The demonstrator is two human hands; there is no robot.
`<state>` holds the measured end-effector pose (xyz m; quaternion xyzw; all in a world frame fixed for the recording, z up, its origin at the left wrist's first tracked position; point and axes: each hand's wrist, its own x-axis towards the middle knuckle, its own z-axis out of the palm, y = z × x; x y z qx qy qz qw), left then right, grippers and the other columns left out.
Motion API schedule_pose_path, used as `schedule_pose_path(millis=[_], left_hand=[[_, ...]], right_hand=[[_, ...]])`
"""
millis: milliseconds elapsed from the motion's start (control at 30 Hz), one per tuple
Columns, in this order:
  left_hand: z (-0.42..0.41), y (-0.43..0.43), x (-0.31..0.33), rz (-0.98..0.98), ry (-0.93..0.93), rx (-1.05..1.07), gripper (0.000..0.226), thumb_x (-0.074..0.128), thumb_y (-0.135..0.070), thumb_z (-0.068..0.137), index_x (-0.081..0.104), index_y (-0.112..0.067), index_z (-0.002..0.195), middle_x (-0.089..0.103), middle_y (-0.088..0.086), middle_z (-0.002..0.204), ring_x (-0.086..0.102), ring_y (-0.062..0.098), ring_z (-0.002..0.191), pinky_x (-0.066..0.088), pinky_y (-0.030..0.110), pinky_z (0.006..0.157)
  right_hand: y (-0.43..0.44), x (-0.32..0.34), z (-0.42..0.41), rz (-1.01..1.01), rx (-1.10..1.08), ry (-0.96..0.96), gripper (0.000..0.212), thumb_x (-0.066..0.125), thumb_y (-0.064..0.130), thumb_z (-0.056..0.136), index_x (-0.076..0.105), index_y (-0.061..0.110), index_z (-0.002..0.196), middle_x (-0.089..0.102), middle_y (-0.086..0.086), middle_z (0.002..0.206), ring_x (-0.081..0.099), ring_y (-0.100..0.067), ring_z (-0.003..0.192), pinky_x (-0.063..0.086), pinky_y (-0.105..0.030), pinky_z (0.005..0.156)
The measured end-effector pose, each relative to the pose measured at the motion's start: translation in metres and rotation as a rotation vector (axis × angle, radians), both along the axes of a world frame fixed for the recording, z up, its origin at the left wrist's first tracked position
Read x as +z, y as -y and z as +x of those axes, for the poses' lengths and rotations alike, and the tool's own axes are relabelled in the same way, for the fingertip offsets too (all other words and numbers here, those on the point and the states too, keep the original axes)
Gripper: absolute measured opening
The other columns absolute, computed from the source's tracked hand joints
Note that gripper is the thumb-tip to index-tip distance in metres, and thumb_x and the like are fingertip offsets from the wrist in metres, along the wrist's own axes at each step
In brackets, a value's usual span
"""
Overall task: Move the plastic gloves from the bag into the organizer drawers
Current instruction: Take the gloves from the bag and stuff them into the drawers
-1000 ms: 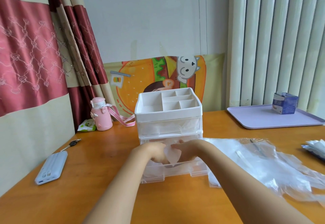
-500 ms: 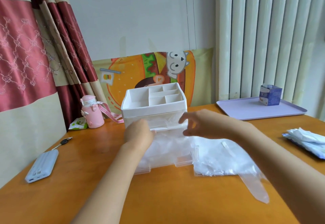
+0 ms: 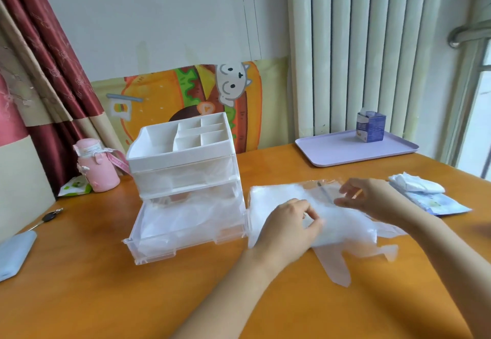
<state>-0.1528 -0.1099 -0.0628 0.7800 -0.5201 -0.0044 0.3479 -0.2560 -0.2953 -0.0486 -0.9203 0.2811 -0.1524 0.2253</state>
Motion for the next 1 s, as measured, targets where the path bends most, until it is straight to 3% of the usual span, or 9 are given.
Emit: schedule_pose_path(millis=[67, 167, 333, 433, 533, 633, 767, 900, 1000], left_hand=[[0.003, 0.015, -0.015, 0.08, -0.007, 0.008, 0.028, 0.055, -0.033, 0.095, 0.062, -0.018, 0.117, 0.057, -0.003, 0.127, 0.048, 0.01, 0.122, 0.038, 0.025, 0.103], [0.012, 0.031, -0.036, 0.169, -0.013, 0.059, 0.045, 0.05, -0.038, 0.097, 0.049, -0.017, 0.137, 0.045, -0.003, 0.145, 0.038, 0.011, 0.134, 0.028, 0.023, 0.109], [0.025, 0.044, -0.056, 0.371, 0.067, 0.166, 0.052, 0.032, -0.044, 0.102, 0.036, -0.015, 0.145, 0.031, 0.001, 0.155, 0.021, 0.016, 0.144, 0.008, 0.038, 0.115], [0.031, 0.045, -0.063, 0.384, 0.034, 0.161, 0.051, 0.025, -0.041, 0.104, 0.031, -0.018, 0.149, 0.023, 0.0, 0.159, 0.012, 0.016, 0.147, 0.001, 0.04, 0.117], [0.038, 0.043, -0.069, 0.302, -0.041, 0.145, 0.048, 0.025, -0.034, 0.105, 0.031, -0.017, 0.149, 0.025, 0.0, 0.158, 0.015, 0.014, 0.147, 0.003, 0.035, 0.119], [0.043, 0.041, -0.073, 0.179, -0.091, 0.157, 0.043, 0.032, -0.022, 0.104, 0.038, -0.012, 0.146, 0.035, 0.003, 0.153, 0.029, 0.015, 0.141, 0.016, 0.027, 0.117], [0.045, 0.04, -0.075, 0.104, -0.149, 0.176, 0.041, 0.036, -0.016, 0.103, 0.043, -0.013, 0.142, 0.04, 0.0, 0.148, 0.035, 0.013, 0.137, 0.022, 0.021, 0.112], [0.043, 0.04, -0.062, -0.18, -0.513, 0.234, 0.023, 0.046, -0.022, 0.101, 0.061, -0.017, 0.118, 0.058, -0.004, 0.126, 0.055, 0.009, 0.111, 0.044, 0.02, 0.095], [0.04, 0.042, -0.045, -0.35, -0.987, 0.38, 0.027, 0.049, -0.032, 0.099, 0.066, -0.012, 0.092, 0.065, 0.004, 0.096, 0.064, 0.018, 0.084, 0.054, 0.032, 0.08]], right_hand=[[0.01, -0.007, -0.007, 0.062, 0.045, -0.009, 0.036, 0.075, 0.048, 0.073, 0.06, 0.028, 0.1, 0.063, 0.01, 0.102, 0.061, -0.008, 0.091, 0.044, -0.014, 0.066], [0.017, -0.008, -0.016, 0.081, 0.148, -0.119, 0.046, 0.078, 0.056, 0.063, 0.057, 0.039, 0.1, 0.06, 0.017, 0.107, 0.057, -0.001, 0.099, 0.046, -0.018, 0.082], [-0.001, -0.01, -0.015, -0.004, 0.296, -0.305, 0.065, 0.083, 0.043, 0.066, 0.047, 0.051, 0.121, 0.039, 0.02, 0.132, 0.041, -0.008, 0.118, 0.041, -0.031, 0.098], [-0.014, -0.016, -0.01, -0.115, 0.35, -0.386, 0.073, 0.076, 0.032, 0.076, 0.036, 0.052, 0.134, 0.022, 0.02, 0.149, 0.024, -0.008, 0.137, 0.034, -0.031, 0.103], [-0.017, -0.024, -0.004, -0.192, 0.354, -0.276, 0.056, 0.07, 0.024, 0.082, 0.048, 0.044, 0.13, 0.027, 0.018, 0.15, 0.027, -0.006, 0.137, 0.03, -0.017, 0.092], [-0.016, -0.029, 0.003, -0.143, 0.284, -0.16, 0.023, 0.07, 0.029, 0.084, 0.068, 0.033, 0.107, 0.058, 0.015, 0.125, 0.054, -0.005, 0.111, 0.04, -0.013, 0.083], [-0.015, -0.023, 0.001, -0.098, 0.249, -0.115, 0.016, 0.065, 0.032, 0.088, 0.073, 0.028, 0.101, 0.068, 0.015, 0.106, 0.056, 0.001, 0.084, 0.04, -0.01, 0.069], [-0.011, -0.013, -0.002, -0.103, 0.15, 0.3, 0.011, 0.067, 0.026, 0.088, 0.074, 0.026, 0.096, 0.07, 0.016, 0.098, 0.06, 0.003, 0.089, 0.039, -0.007, 0.076], [-0.009, -0.006, -0.005, 0.034, 0.122, 0.581, 0.009, 0.07, 0.025, 0.084, 0.073, 0.025, 0.092, 0.071, 0.017, 0.094, 0.061, 0.008, 0.091, 0.04, -0.003, 0.08]])
